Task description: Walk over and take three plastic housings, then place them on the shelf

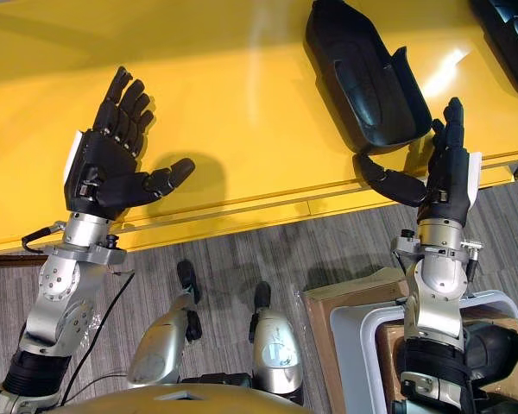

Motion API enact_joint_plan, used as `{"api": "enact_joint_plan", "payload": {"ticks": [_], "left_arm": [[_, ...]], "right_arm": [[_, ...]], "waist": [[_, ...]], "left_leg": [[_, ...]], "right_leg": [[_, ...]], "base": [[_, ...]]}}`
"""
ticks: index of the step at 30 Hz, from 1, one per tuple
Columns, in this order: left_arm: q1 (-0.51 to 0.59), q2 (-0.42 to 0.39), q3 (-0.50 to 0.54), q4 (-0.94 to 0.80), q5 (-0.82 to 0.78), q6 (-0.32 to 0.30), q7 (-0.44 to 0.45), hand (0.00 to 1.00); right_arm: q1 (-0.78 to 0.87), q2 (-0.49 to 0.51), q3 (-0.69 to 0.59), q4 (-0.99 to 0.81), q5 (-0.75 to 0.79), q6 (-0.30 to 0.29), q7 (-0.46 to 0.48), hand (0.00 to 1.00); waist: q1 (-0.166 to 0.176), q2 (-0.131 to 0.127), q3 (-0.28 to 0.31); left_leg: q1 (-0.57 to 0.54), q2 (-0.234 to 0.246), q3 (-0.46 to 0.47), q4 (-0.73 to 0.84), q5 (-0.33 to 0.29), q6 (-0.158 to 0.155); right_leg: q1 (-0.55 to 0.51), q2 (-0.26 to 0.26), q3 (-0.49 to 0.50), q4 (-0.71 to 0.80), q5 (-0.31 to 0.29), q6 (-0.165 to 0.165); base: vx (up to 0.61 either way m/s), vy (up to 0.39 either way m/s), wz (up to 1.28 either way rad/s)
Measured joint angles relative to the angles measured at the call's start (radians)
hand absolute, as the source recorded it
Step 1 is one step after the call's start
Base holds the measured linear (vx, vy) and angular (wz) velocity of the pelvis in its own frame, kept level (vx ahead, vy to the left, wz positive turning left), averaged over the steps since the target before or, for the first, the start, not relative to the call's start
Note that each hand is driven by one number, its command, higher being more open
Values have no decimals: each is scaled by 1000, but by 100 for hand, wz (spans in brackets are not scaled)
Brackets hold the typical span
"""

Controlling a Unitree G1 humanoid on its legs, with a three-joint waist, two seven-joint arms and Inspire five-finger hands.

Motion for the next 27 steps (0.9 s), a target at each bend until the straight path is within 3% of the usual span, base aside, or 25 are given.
{"api": "enact_joint_plan", "payload": {"ticks": [15,27], "left_arm": [[1,-20,28,35,0,0,-20,100],[3,-20,28,35,1,0,-30,100]], "right_arm": [[-87,-39,71,5,9,4,90,100],[-91,-39,82,9,5,4,56,100]], "waist": [[22,15,8],[24,15,8]], "left_leg": [[-1,1,-20,0,8,-5],[1,1,-24,0,10,-5]], "right_leg": [[3,0,-21,17,-8,-3],[9,0,-27,17,-7,-3]], "base": [[9,-7,4],[4,-2,1]]}}
